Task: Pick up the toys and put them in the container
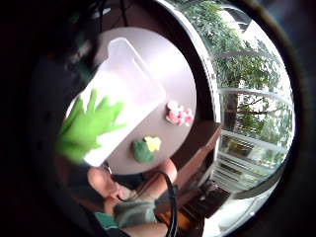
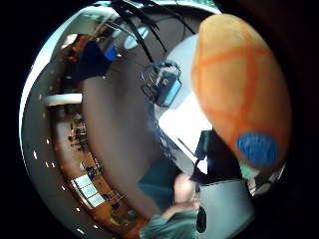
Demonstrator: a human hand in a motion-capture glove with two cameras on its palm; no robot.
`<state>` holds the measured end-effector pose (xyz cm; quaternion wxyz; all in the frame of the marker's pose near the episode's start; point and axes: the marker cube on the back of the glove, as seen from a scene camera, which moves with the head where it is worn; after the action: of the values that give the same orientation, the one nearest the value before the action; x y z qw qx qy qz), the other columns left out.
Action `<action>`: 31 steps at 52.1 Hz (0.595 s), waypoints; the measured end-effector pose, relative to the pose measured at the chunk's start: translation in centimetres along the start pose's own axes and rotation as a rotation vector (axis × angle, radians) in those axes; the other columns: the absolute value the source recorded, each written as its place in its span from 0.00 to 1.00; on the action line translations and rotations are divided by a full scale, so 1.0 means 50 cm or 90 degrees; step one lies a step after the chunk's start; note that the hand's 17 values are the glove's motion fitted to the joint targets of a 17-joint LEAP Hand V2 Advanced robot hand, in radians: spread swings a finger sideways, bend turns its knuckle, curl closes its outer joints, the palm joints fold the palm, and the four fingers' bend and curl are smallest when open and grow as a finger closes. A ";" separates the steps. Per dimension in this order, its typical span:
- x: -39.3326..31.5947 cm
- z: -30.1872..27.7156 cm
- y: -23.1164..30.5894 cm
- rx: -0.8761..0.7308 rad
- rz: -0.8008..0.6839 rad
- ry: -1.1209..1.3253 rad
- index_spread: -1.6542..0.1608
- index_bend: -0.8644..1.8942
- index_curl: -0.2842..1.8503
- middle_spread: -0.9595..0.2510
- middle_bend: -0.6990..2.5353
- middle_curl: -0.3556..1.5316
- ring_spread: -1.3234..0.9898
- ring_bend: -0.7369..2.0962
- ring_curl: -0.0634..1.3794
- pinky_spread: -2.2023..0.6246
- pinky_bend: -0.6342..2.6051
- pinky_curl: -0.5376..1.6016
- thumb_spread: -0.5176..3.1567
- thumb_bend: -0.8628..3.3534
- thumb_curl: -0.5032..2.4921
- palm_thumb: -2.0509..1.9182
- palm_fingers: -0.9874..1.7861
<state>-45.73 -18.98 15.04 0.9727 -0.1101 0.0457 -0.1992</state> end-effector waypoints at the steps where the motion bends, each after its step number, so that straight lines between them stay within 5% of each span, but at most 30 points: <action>1: 0.003 -0.003 0.003 0.000 0.000 0.004 0.76 0.35 0.44 0.63 0.32 0.58 0.44 0.68 0.48 0.67 0.64 0.52 0.29 0.22 0.49 0.63 0.25; 2: 0.007 -0.006 0.006 0.003 0.001 0.007 0.76 0.34 0.43 0.62 0.32 0.58 0.44 0.69 0.49 0.67 0.64 0.51 0.30 0.23 0.50 0.64 0.31; 4: 0.020 -0.012 0.014 0.017 0.006 0.013 0.77 0.33 0.39 0.68 0.29 0.55 0.47 0.63 0.44 0.70 0.63 0.50 0.33 0.21 0.48 0.62 0.23; 12: 0.116 -0.029 0.069 0.040 0.049 0.052 0.81 0.33 0.33 0.76 0.26 0.50 0.51 0.55 0.37 0.74 0.61 0.47 0.42 0.19 0.42 0.57 0.25; 31: 0.350 -0.047 0.262 0.004 0.089 -0.015 0.83 0.34 0.26 0.82 0.26 0.43 0.55 0.51 0.33 0.77 0.57 0.44 0.48 0.20 0.34 0.53 0.28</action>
<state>-25.04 -14.66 8.95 0.9850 -0.1062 0.0410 -0.1293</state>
